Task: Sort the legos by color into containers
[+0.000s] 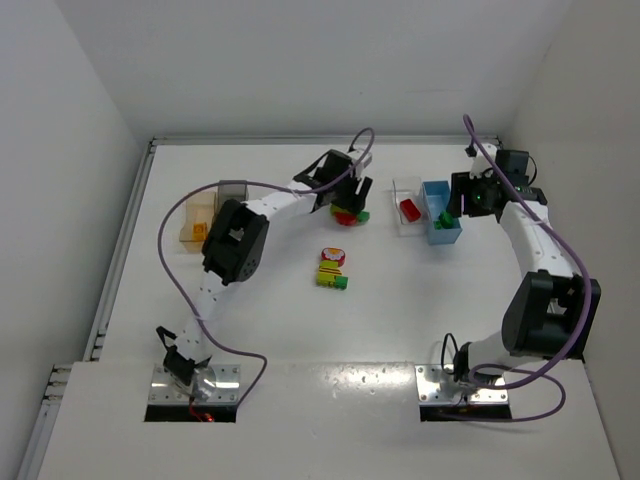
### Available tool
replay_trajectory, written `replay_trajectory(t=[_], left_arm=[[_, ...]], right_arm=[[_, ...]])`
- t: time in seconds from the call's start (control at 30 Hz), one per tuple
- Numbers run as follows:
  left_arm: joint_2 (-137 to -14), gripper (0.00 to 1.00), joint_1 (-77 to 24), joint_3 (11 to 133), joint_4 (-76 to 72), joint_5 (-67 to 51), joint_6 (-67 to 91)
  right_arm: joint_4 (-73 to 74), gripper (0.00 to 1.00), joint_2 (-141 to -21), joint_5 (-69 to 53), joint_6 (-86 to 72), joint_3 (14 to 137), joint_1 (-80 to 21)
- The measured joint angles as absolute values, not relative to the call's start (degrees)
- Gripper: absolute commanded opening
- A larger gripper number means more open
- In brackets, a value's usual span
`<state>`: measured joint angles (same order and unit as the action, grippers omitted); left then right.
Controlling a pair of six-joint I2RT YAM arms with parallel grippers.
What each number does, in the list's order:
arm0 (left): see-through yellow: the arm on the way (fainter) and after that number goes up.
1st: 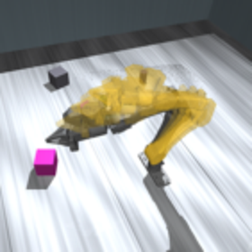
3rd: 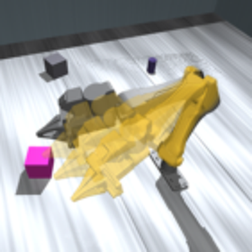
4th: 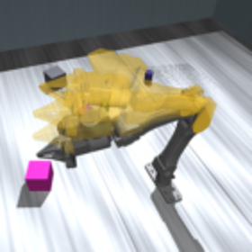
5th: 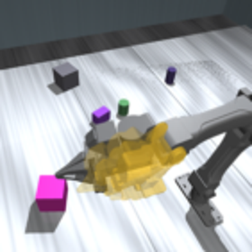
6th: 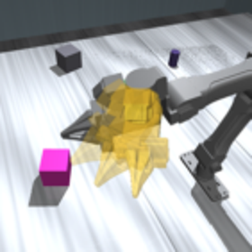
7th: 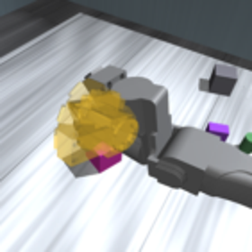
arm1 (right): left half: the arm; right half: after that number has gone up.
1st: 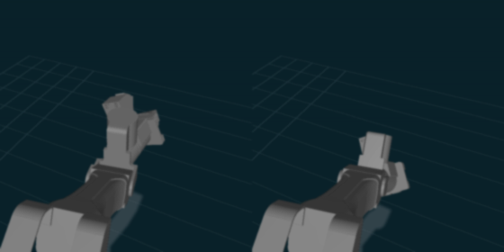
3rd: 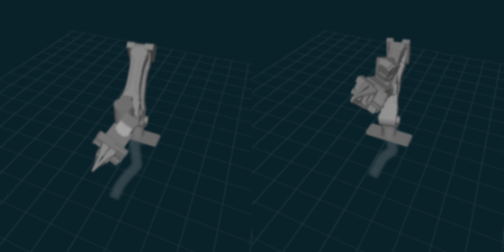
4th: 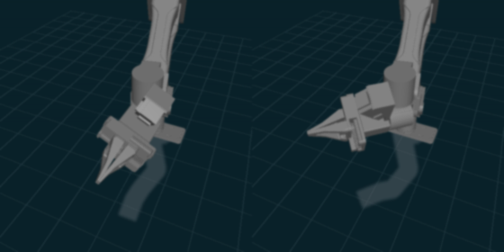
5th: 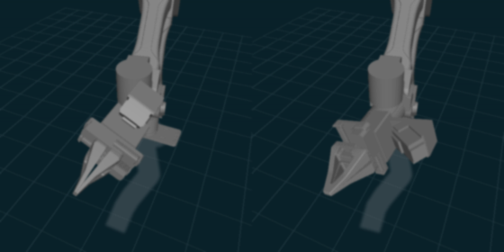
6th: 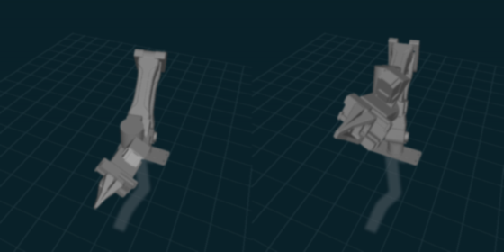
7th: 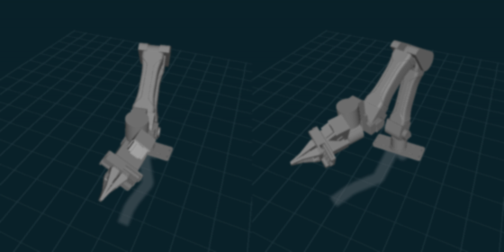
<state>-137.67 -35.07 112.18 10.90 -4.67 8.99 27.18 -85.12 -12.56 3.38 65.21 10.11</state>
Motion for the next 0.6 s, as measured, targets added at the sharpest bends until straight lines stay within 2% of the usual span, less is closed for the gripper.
replay_trajectory(t=[0.13,0.23,0.3,0.37,0.4,0.5,0.6], left_arm=[[-129.84,0.59,-32.08,101.45,13.72,-5.23,8.14],[-123.35,0.69,-29.71,92.95,15.73,-5.3,7.73],[-119.55,0.71,-28.45,88.53,17.3,-5.3,7.68],[-116.86,0.53,-27.88,85.67,18.13,-5.23,7.64],[-116.2,0.4,-27.77,85.08,18.37,-5.3,7.68],[-115.46,0.21,-27.59,84.44,18.41,-5.98,8.01],[-115.44,0.1,-27.51,84.34,18.46,-6.83,8.88]], right_arm=[[27.2,0.6,-85.12,-13.34,2.87,65.21,10.04],[27.29,0.61,-85.12,-14.35,2.5,65.25,9.85],[27.51,0.61,-85.12,-15.16,2.13,65.32,9.65],[27.57,0.61,-85.12,-15.92,1.56,65.43,9.61],[27.57,0.61,-85.14,-16.4,1.3,65.52,9.58],[27.57,0.61,-85.14,-17.37,0.78,65.91,9.17],[27.57,0.61,-85.14,-18.55,0.38,66.35,8.8]])
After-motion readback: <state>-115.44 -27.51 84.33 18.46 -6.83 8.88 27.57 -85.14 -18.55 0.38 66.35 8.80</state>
